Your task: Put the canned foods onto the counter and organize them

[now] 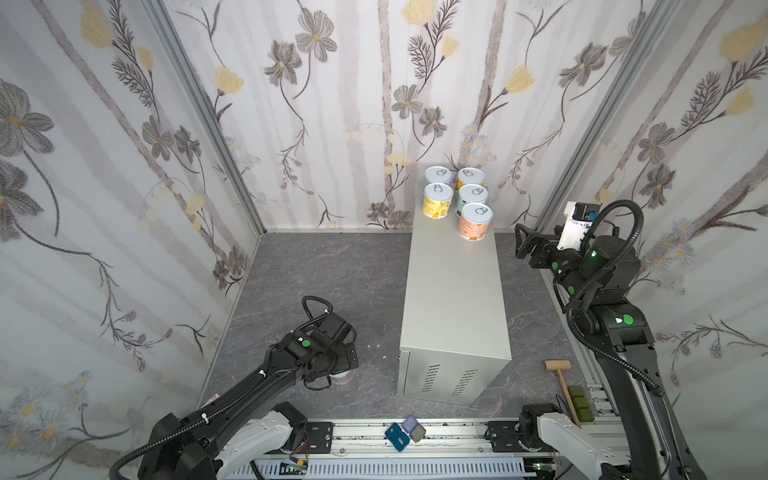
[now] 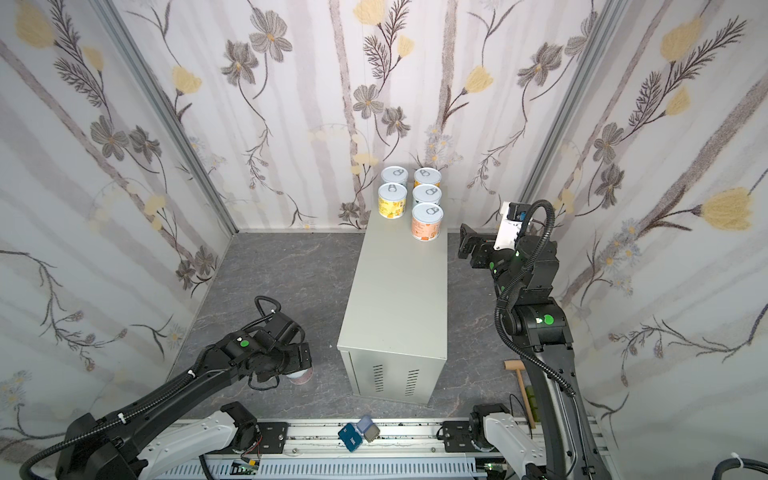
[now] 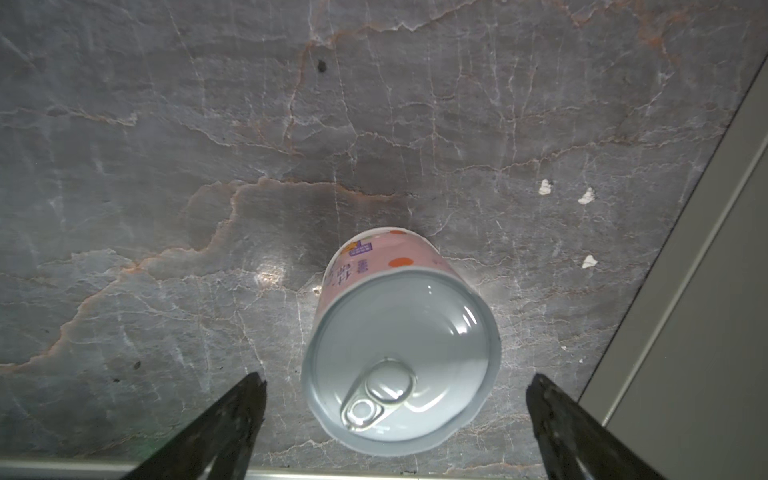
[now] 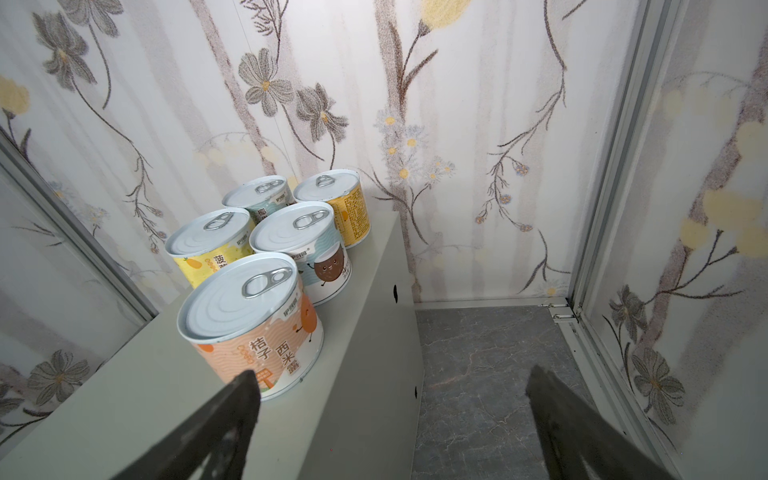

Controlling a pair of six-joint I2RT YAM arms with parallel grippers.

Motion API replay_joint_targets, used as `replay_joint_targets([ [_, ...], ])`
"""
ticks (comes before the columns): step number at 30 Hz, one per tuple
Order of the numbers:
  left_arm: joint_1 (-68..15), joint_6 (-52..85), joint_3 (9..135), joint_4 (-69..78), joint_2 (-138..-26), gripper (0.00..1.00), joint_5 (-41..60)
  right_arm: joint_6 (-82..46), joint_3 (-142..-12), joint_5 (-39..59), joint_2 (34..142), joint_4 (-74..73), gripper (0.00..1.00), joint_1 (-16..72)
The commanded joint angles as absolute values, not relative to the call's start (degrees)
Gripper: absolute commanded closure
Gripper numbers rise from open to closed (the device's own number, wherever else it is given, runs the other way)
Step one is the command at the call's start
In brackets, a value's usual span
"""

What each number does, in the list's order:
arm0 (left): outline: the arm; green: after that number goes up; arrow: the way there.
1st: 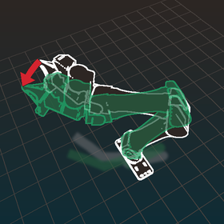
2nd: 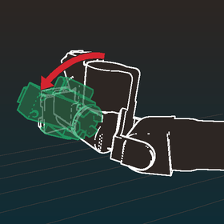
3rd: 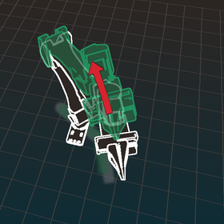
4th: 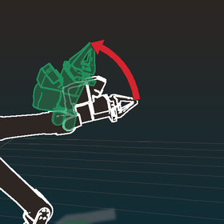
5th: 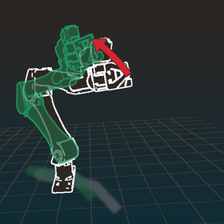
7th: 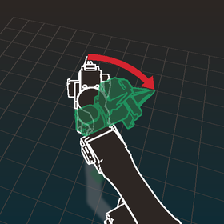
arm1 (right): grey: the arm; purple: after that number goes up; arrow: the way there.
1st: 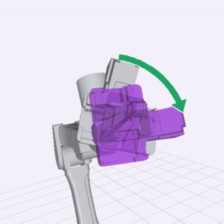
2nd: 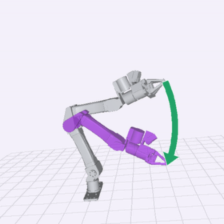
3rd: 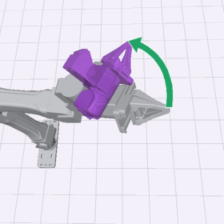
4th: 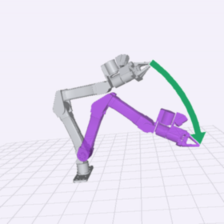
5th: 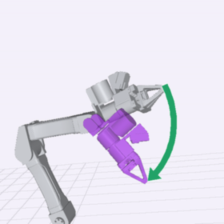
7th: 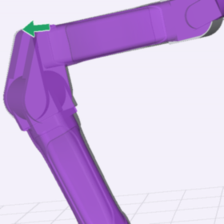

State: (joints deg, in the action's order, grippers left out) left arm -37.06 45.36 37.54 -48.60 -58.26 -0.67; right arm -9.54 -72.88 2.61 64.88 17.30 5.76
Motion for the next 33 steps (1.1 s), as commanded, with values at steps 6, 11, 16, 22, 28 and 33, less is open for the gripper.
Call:
replay_joint_targets([
  [6, -37.71, 46.28, 36.25, -45.02, -61.12, 0.04, -4.55, -10.40, -71.80, 2.51, 67.74, 12.71, 0.00, 4.84],
  [11, -37.71, 45.82, 34.83, -41.74, -63.64, 0.12, -2.71, -10.24, -72.79, 3.92, 72.12, 10.29, 0.00, 3.57],
  [16, -37.62, 44.45, 35.30, -41.25, -64.60, 0.22, -3.16, -10.29, -74.74, 5.32, 76.67, 8.22, 0.00, 2.90],
  [22, -36.72, 42.83, 36.04, -41.95, -64.56, 0.27, -3.47, -9.85, -75.26, 9.55, 79.08, 6.31, 0.00, 2.95],
  [28, -35.09, 41.33, 35.89, -41.62, -62.59, 0.32, -2.33, -8.64, -74.66, 12.72, 79.61, 5.89, 0.00, 2.97],
  [33, -34.72, 41.00, 36.04, -41.56, -61.79, 0.33, -2.20, -7.83, -74.44, 14.23, 80.05, 6.22, 0.00, 2.95],
])
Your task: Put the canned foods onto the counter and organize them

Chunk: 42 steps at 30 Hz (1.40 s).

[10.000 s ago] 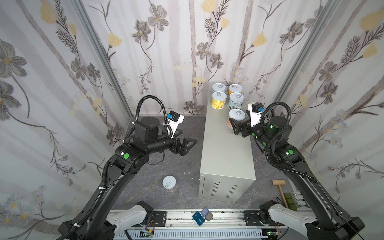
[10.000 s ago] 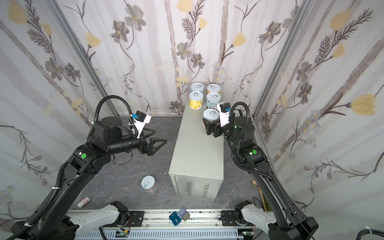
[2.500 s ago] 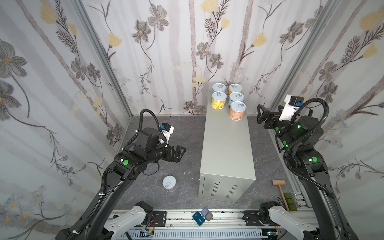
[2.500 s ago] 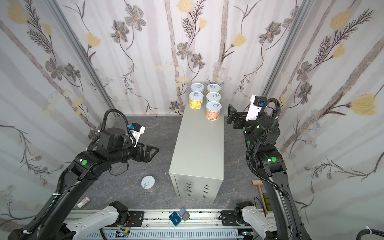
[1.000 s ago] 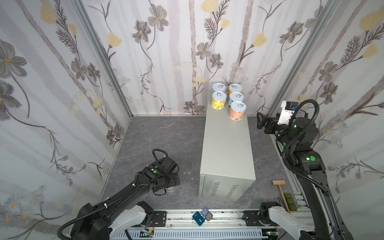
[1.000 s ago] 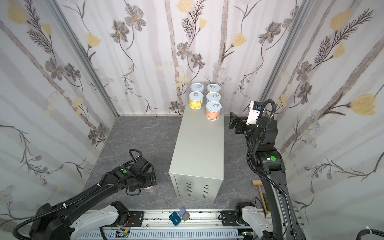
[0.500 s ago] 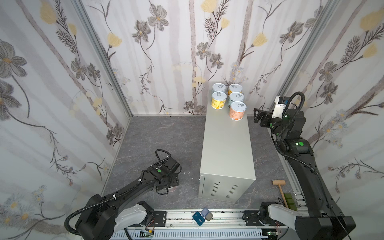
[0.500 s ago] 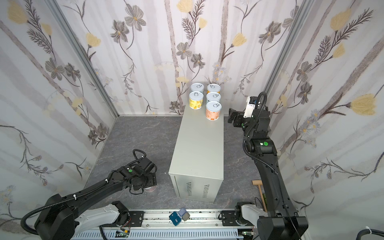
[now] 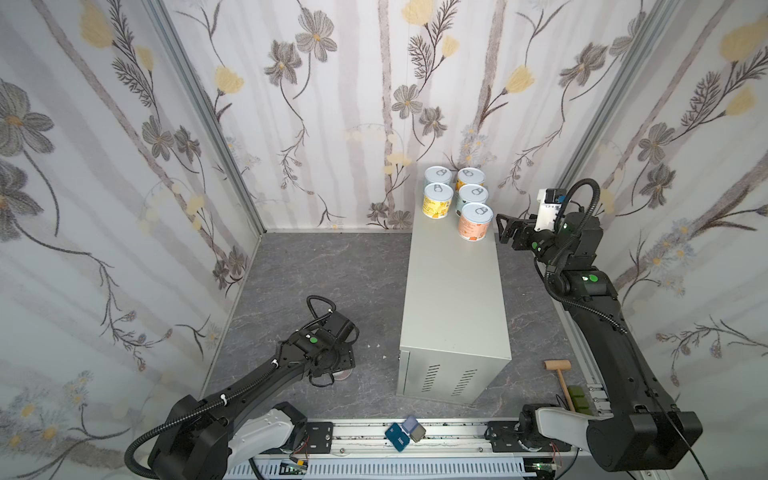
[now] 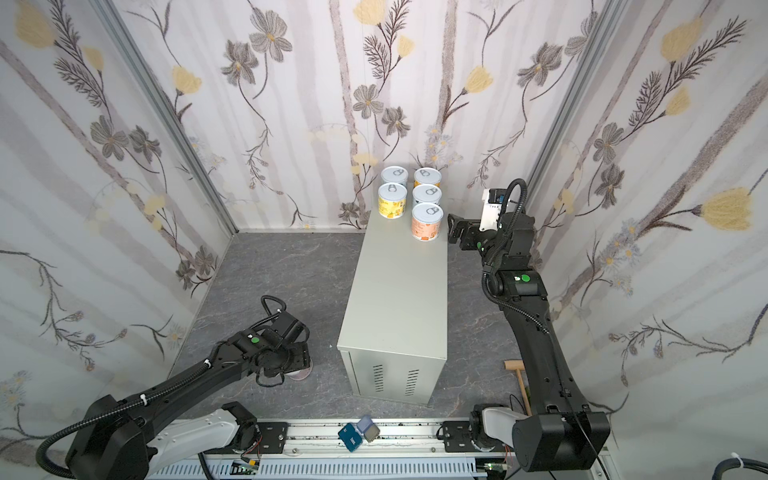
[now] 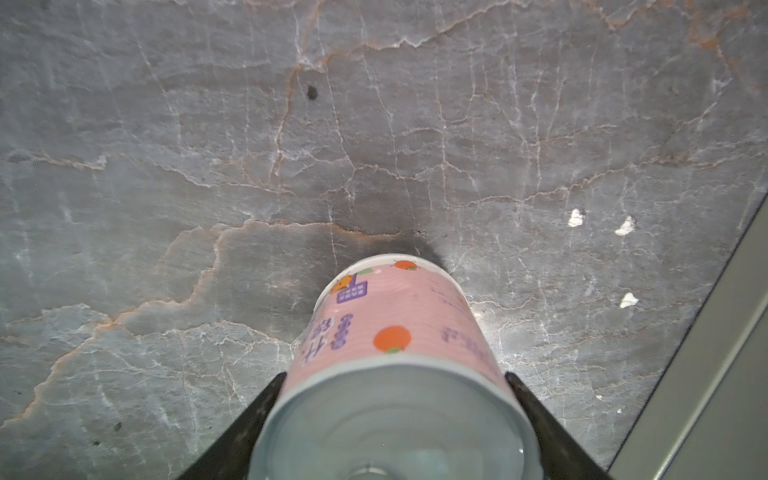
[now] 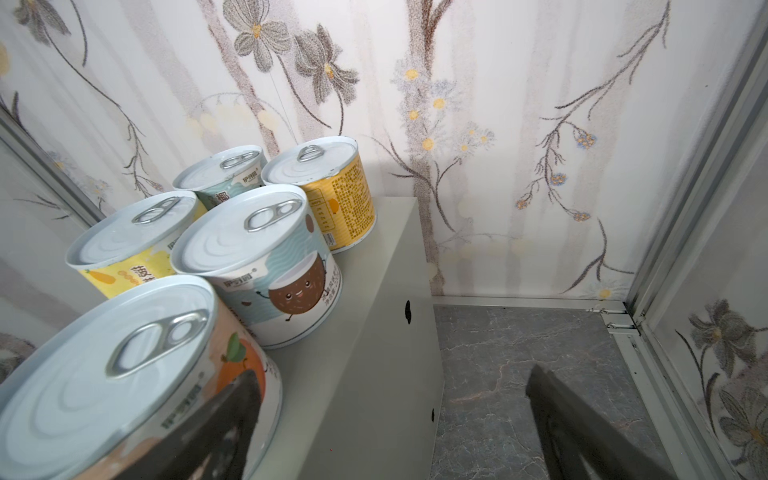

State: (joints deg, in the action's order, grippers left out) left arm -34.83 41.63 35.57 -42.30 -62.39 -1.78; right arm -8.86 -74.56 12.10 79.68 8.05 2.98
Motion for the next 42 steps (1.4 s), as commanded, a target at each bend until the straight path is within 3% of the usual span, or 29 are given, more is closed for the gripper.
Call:
replay_joint_targets([
  [1, -34.72, 40.99, 35.99, -41.55, -61.55, 0.33, -2.20, -7.75, -74.44, 14.57, 80.13, 6.24, 0.00, 2.90],
  [42, -33.68, 40.34, 35.89, -41.03, -60.65, 0.33, -1.59, -7.26, -74.20, 12.61, 80.33, 6.93, 0.00, 3.51],
])
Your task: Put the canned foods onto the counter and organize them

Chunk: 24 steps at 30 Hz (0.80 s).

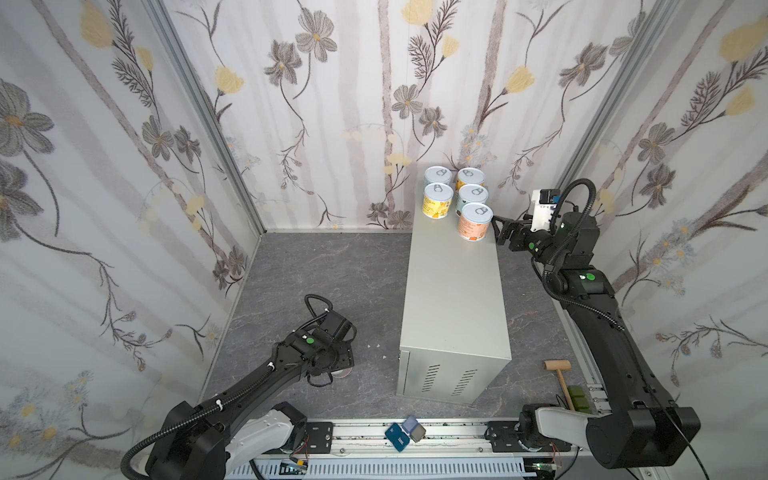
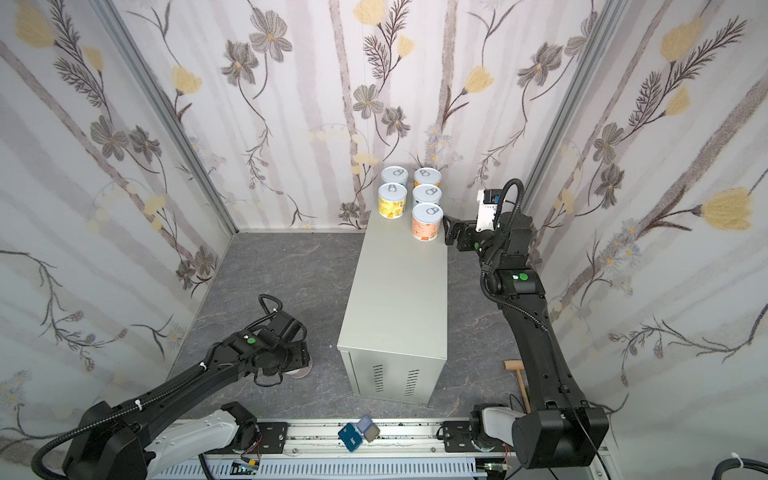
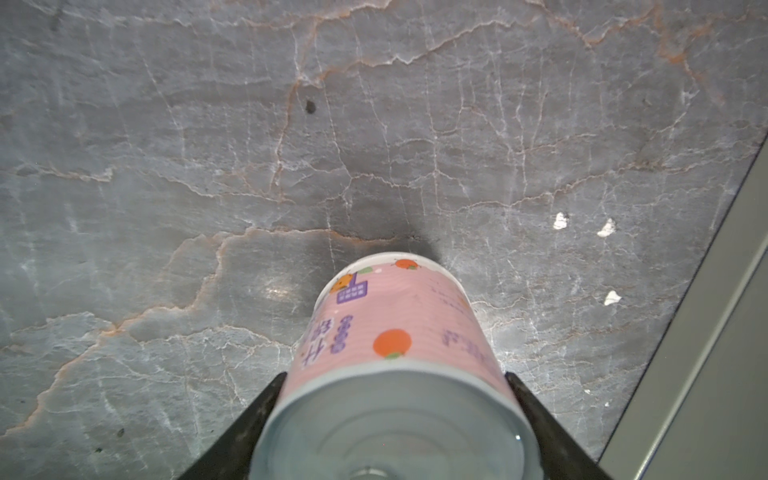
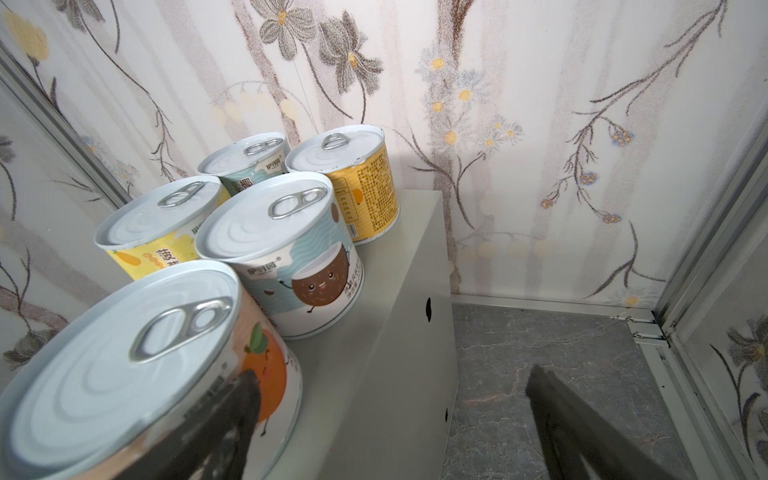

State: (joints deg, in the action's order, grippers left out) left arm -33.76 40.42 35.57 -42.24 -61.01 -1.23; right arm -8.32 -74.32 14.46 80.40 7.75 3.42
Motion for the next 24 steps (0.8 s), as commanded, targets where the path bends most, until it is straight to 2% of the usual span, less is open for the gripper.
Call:
replay_joint_targets([
  [1, -33.70, 40.34, 35.86, -41.00, -60.57, 0.33, -1.58, -7.06, -74.35, 12.32, 80.38, 7.10, 0.00, 3.44],
  [24, -33.49, 40.08, 35.93, -40.78, -60.63, 0.33, -1.41, -6.59, -74.61, 12.72, 80.10, 7.54, 0.00, 4.58],
])
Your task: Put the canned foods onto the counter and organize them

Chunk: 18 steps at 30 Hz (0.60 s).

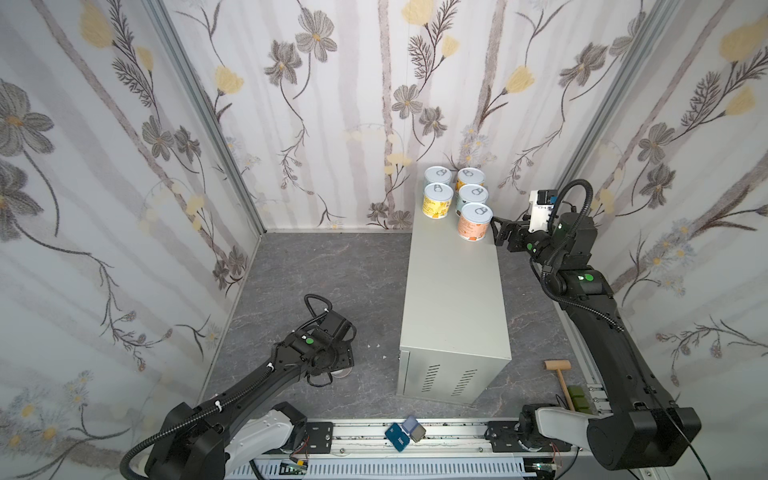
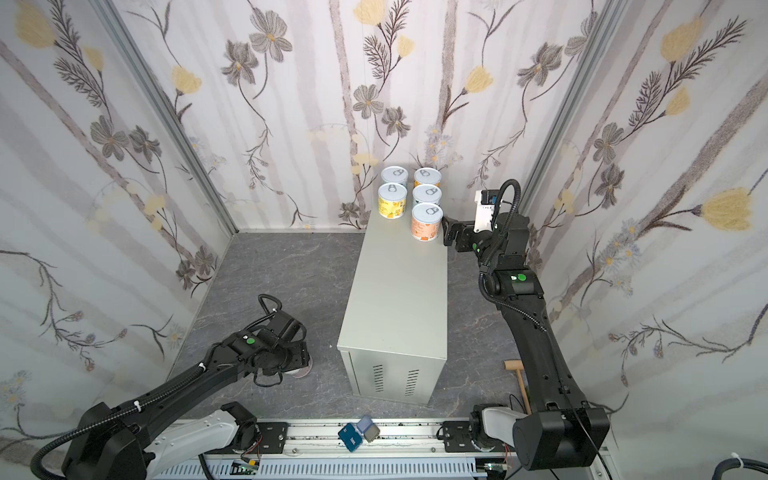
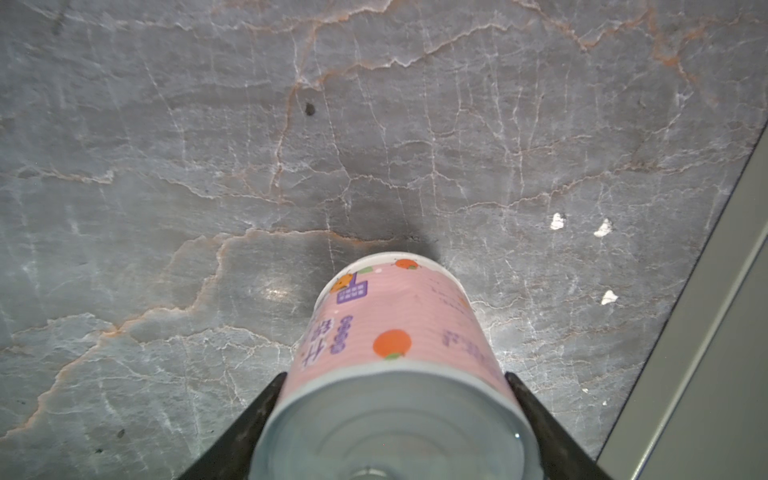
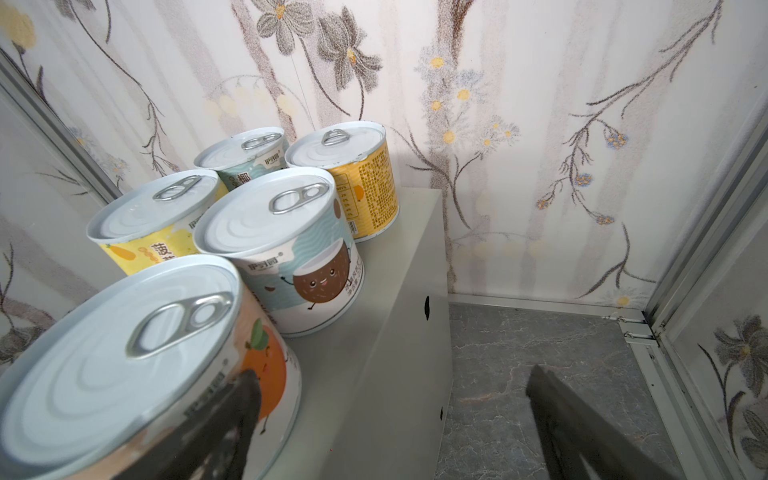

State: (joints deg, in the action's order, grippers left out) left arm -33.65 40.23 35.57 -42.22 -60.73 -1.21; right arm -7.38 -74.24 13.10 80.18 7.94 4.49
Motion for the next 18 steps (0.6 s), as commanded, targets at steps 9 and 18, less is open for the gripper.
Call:
replay_joint_targets([
  [9, -33.45, 39.90, 35.90, -40.65, -60.56, 0.33, -1.32, -6.46, -74.67, 12.75, 80.11, 7.65, 0.00, 4.88],
  [18, -33.40, 39.91, 35.80, -40.69, -60.21, 0.33, -1.36, -5.49, -74.60, 10.61, 79.72, 8.20, 0.00, 5.01],
])
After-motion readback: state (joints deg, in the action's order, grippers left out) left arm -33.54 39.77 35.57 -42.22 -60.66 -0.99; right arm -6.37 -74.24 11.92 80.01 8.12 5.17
